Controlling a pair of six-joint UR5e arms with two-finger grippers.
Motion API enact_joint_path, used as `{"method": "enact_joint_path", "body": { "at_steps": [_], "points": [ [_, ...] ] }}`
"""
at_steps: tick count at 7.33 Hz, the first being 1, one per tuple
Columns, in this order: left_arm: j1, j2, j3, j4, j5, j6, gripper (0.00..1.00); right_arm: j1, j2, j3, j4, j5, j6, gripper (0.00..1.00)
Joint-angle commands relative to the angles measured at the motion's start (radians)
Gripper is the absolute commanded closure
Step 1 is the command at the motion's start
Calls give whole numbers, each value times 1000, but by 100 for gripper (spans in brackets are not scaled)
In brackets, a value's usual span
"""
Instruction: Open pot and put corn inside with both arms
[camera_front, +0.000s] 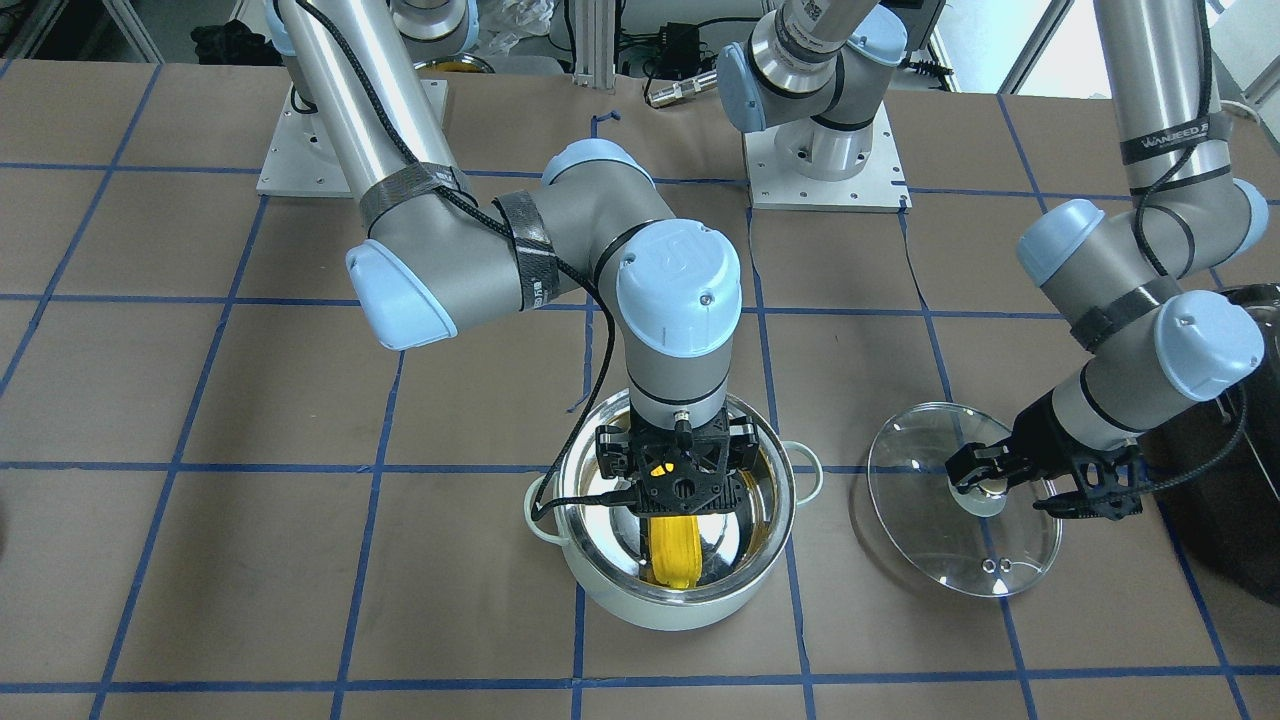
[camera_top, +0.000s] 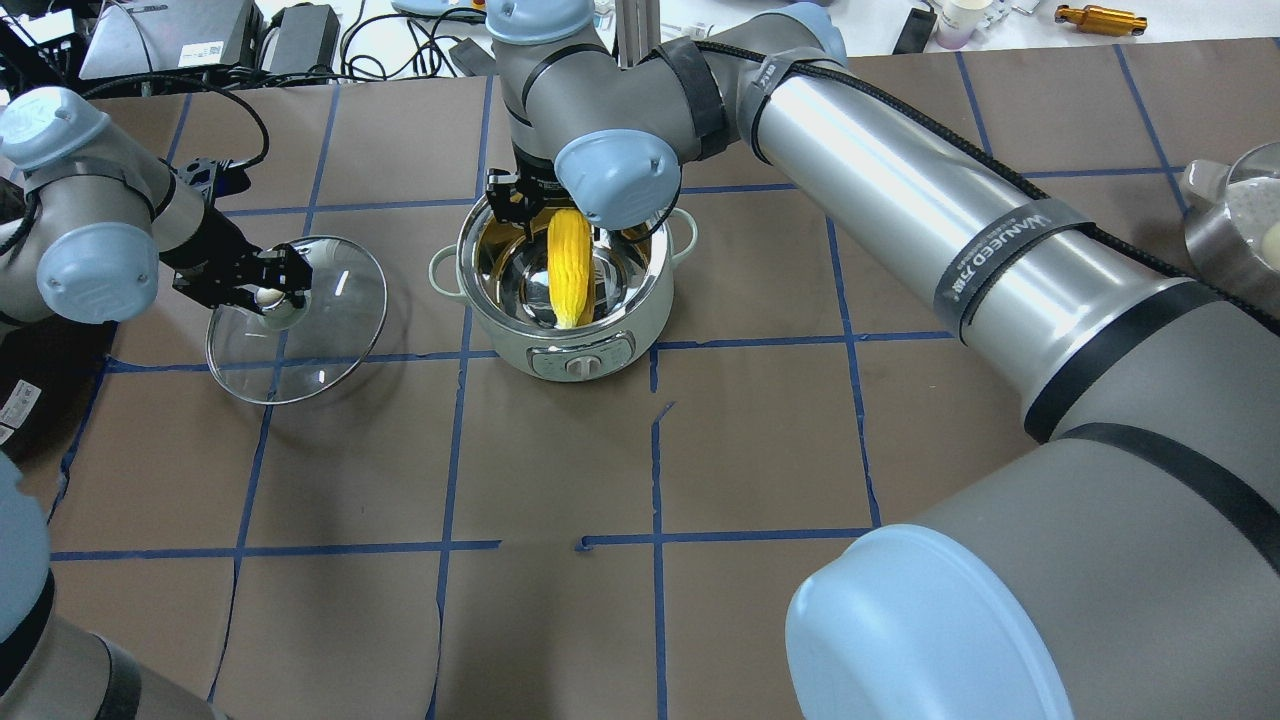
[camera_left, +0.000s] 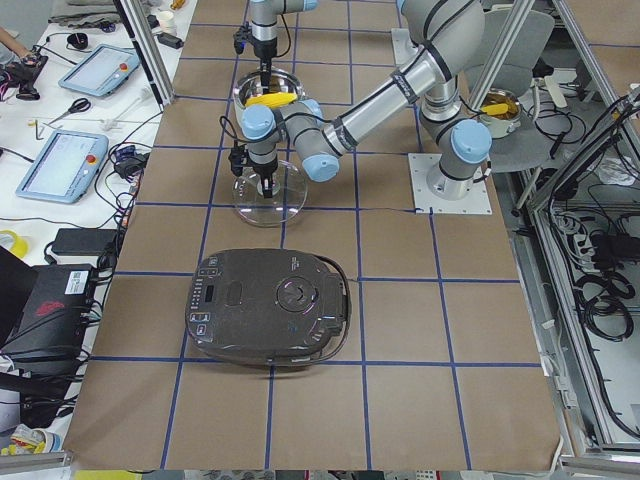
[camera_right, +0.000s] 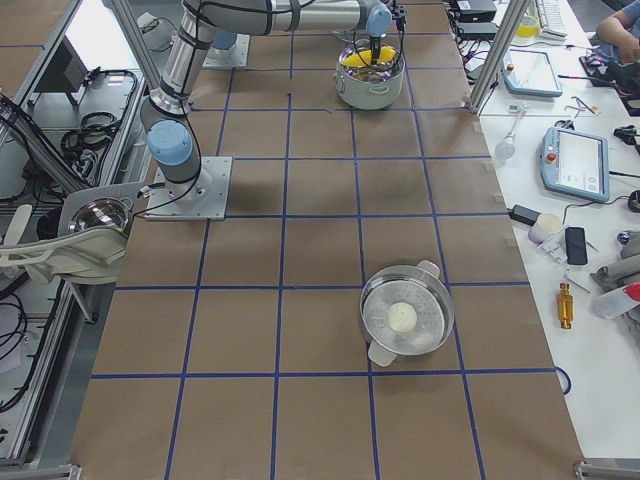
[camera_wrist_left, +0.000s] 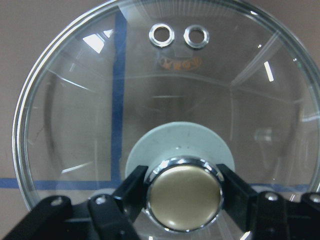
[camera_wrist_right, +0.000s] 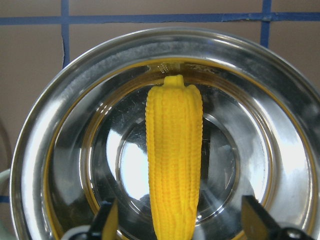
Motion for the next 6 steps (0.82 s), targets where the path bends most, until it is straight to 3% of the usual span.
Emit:
{"method": "enact_joint_path", "body": {
  "at_steps": [1, 2, 4, 5, 6],
  "points": [
    [5, -4, -24, 35, 4, 9, 95, -2, -21, 2, 8, -7, -28, 0],
    [5, -7, -25, 37, 79, 14, 95, -23, -70, 11, 24, -8, -31, 0],
    [5, -5, -25, 39, 95, 63, 95, -115, -174, 29, 166, -31, -74, 0],
    [-6, -2, -28, 37, 93, 54, 95, -162, -228, 85, 168, -33, -77, 0],
    [-6, -5, -30, 37, 95, 61, 74, -220, -295, 159, 173, -31, -91, 0]
  ]
}}
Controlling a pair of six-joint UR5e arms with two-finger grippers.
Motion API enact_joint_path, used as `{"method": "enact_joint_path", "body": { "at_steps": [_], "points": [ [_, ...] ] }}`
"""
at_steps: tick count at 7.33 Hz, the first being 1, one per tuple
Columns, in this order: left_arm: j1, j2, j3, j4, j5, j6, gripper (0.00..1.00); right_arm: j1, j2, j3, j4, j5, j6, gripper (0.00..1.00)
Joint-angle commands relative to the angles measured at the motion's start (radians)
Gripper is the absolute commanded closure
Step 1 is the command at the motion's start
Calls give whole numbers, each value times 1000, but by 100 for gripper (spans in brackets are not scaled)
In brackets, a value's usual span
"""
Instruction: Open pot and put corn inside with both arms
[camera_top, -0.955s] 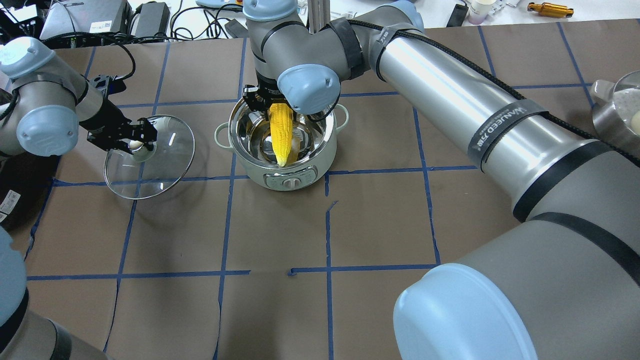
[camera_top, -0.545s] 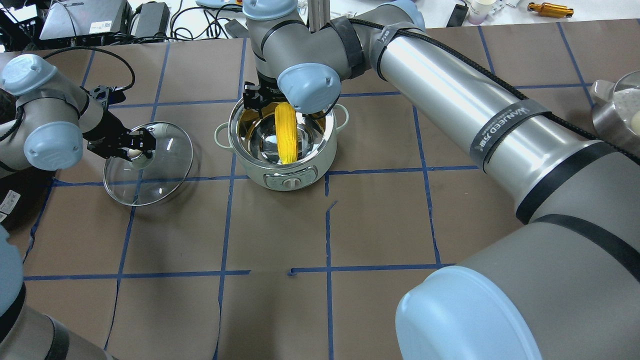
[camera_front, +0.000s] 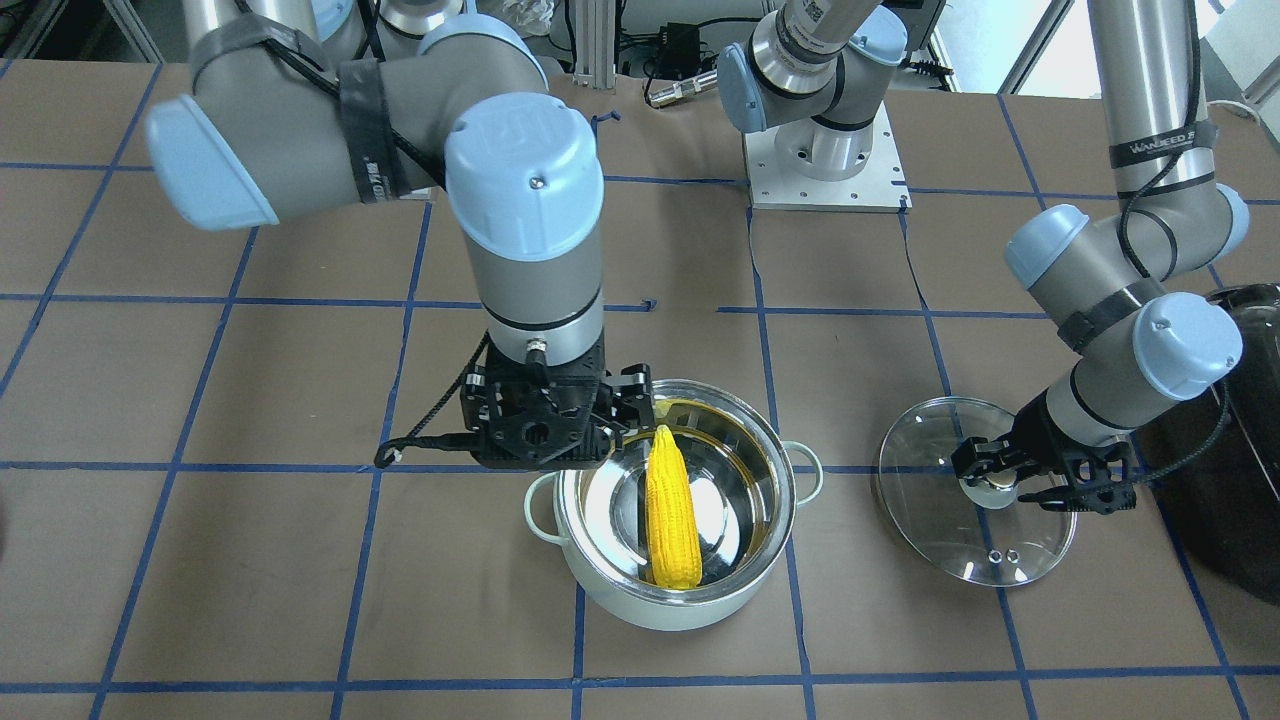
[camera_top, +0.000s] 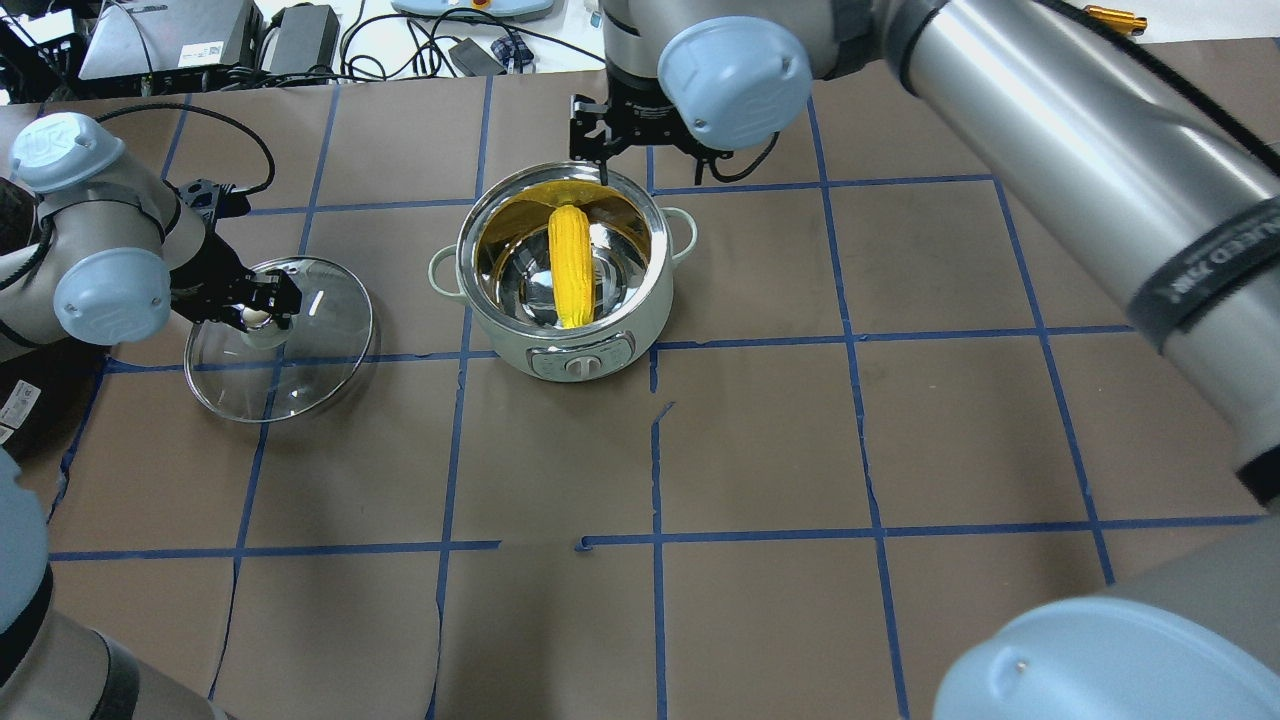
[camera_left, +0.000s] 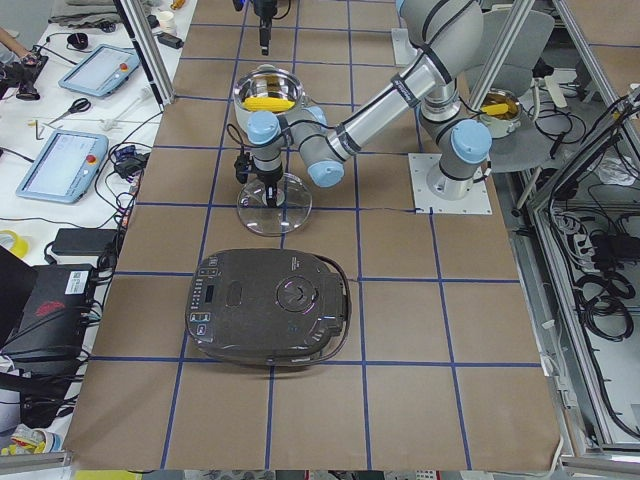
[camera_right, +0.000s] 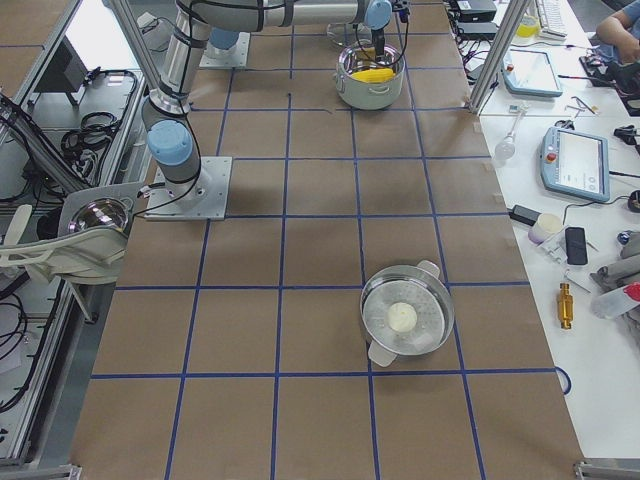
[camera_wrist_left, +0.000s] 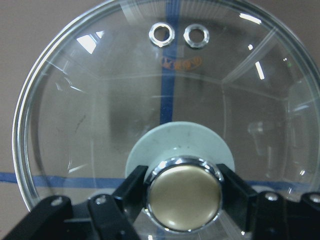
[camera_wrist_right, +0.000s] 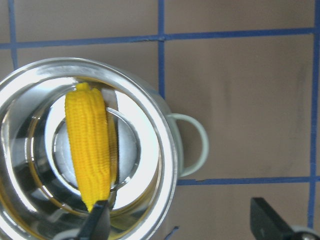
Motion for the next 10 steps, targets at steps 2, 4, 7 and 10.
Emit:
{"method": "enact_joint_path", "body": {
  "at_steps": [2, 4, 7, 10],
  "points": [
    [1, -7, 2, -2, 2, 16, 20, -214, -249, 228, 84, -6, -186, 0],
    [4, -4, 10, -10, 4, 20, 0, -257, -355, 308, 155, -20, -280, 0],
    [-51, 85, 210, -328, -4, -6, 3, -259, -389, 320, 276, -21, -274, 0],
    [-336, 161, 405, -496, 77, -246, 9, -259, -423, 318, 311, -21, -272, 0]
  ]
}}
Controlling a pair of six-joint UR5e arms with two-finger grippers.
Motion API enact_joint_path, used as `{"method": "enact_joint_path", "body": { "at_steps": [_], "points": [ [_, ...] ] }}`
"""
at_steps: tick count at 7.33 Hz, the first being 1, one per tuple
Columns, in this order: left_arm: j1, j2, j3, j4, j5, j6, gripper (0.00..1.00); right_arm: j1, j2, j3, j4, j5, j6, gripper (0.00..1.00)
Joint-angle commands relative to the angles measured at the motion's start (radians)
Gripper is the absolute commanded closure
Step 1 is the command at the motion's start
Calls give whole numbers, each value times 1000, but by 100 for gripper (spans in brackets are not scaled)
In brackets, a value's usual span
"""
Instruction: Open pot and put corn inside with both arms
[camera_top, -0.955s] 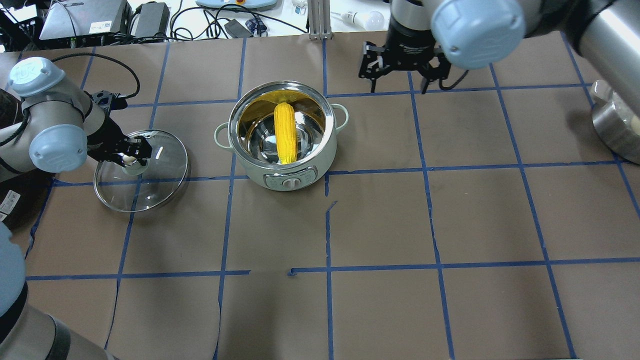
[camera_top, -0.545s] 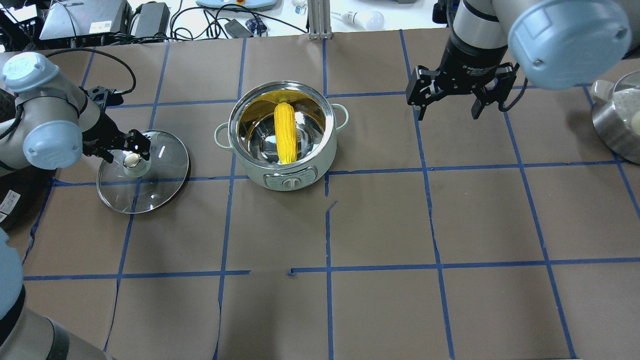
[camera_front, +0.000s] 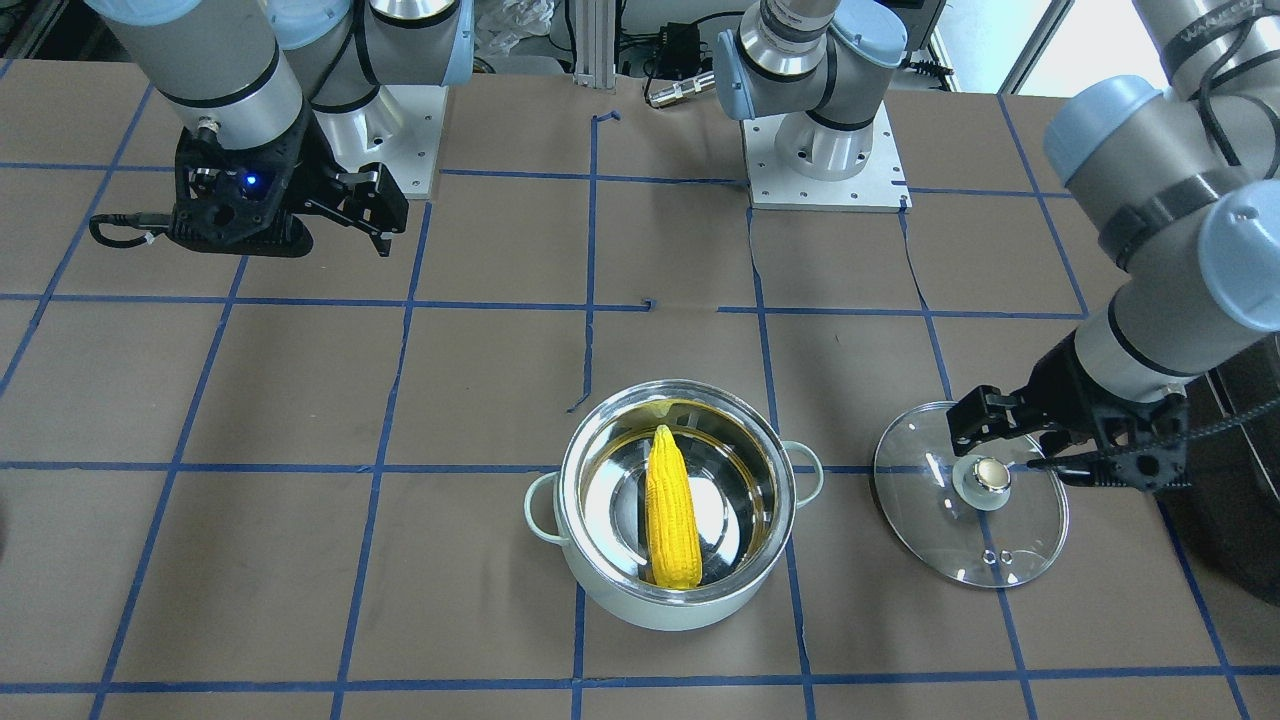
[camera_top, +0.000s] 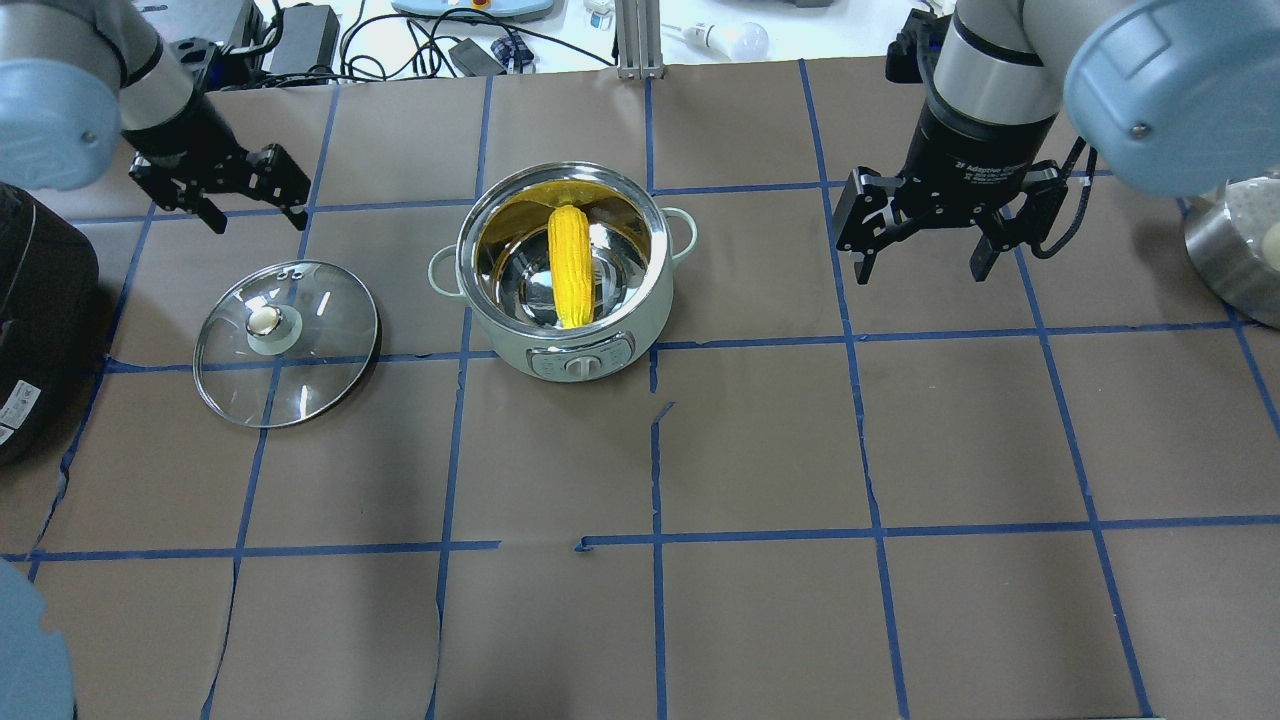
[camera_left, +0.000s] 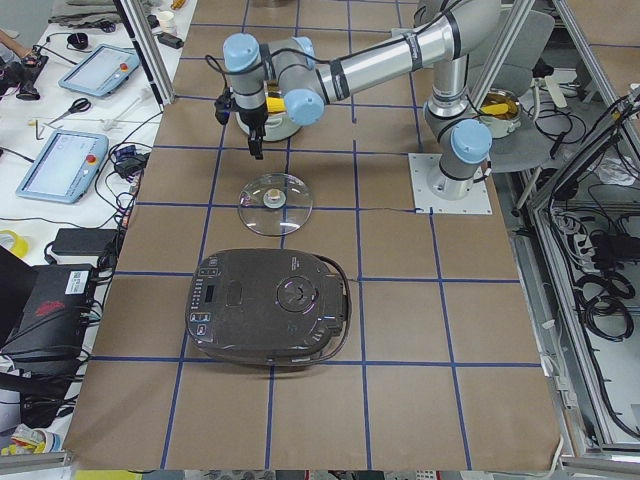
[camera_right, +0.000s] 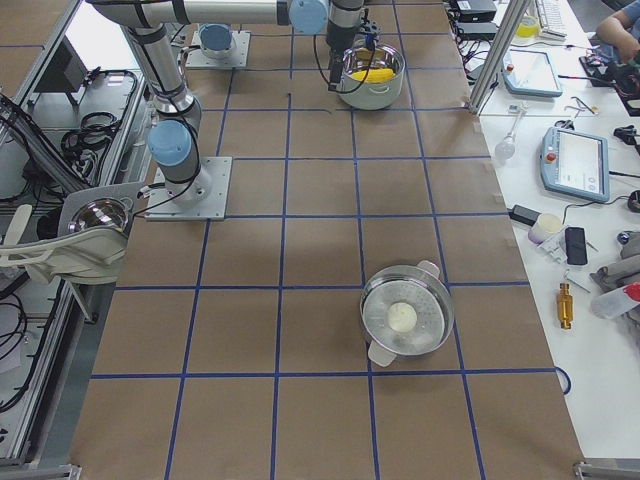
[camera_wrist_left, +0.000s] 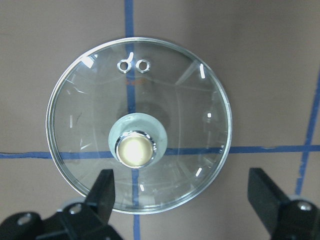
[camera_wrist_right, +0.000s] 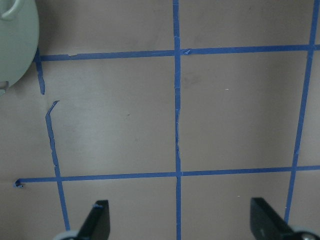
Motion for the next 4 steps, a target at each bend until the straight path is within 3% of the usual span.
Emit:
{"method": "enact_joint_path", "body": {
  "at_steps": [1, 4],
  "points": [
    [-204, 77, 62, -37, 42, -114, 9, 0, -15, 0, 1, 0, 1, 0],
    [-249, 238, 25, -190, -50, -133, 9, -61, -24, 2, 14, -1, -16, 0]
  ]
}}
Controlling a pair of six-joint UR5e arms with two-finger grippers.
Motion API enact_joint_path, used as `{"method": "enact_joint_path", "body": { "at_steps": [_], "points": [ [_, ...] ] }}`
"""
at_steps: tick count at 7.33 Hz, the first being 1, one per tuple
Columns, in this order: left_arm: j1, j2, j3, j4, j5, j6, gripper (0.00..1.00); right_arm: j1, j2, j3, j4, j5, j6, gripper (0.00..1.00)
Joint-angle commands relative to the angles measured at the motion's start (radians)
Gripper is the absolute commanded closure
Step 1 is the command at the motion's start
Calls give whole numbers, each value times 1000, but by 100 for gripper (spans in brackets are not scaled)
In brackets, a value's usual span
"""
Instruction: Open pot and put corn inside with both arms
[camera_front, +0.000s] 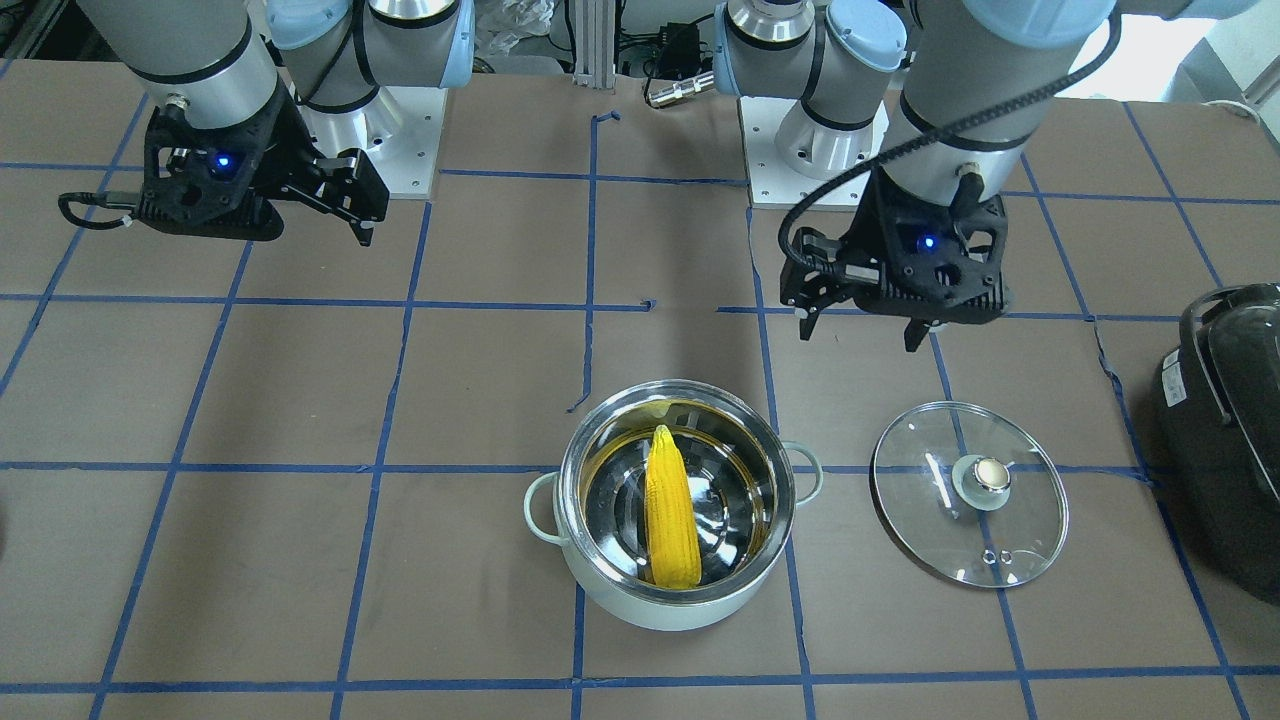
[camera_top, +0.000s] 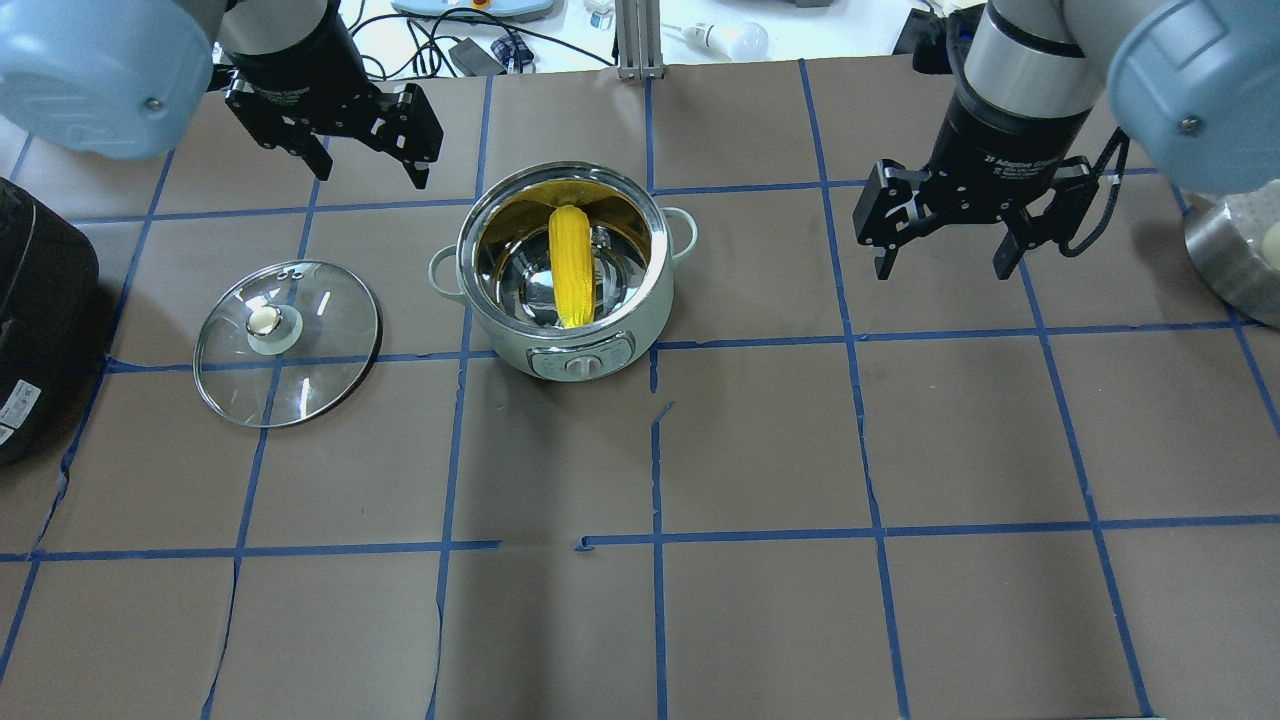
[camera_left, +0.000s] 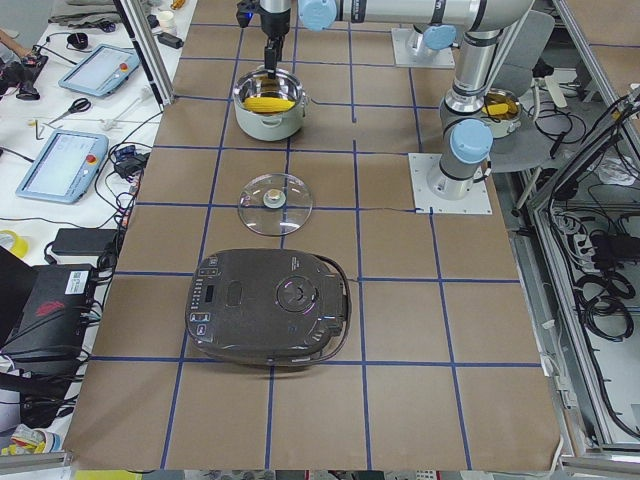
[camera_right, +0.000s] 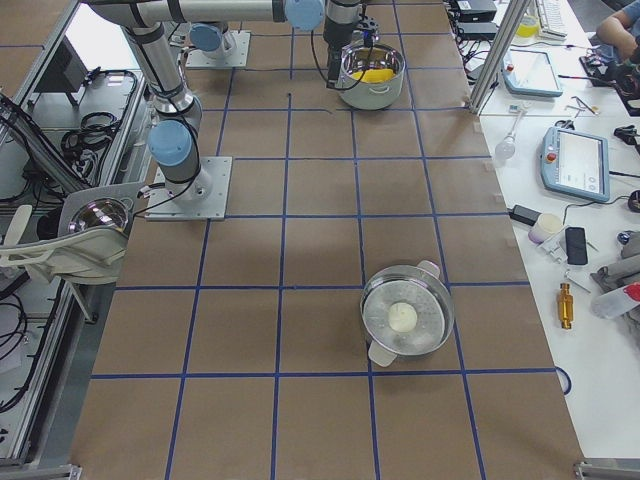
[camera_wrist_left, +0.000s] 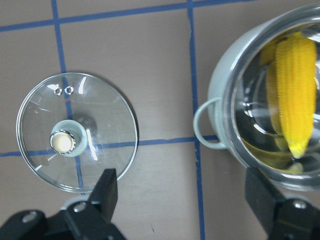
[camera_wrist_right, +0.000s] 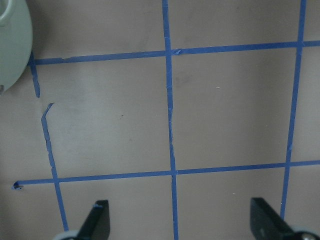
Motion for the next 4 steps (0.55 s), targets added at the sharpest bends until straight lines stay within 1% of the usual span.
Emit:
{"method": "enact_joint_path", "body": {
  "at_steps": [1, 2, 4],
  "points": [
    [-12, 109, -13, -70, -43, -111, 9, -21, -8, 2, 4, 3, -11, 0],
    [-4, 127, -13, -70, -38, -172, 9, -21, -13, 5, 6, 3, -10, 0],
    [5, 133, -28, -59, -29, -170, 9, -16, -21, 5, 6, 3, 6, 0]
  ]
}}
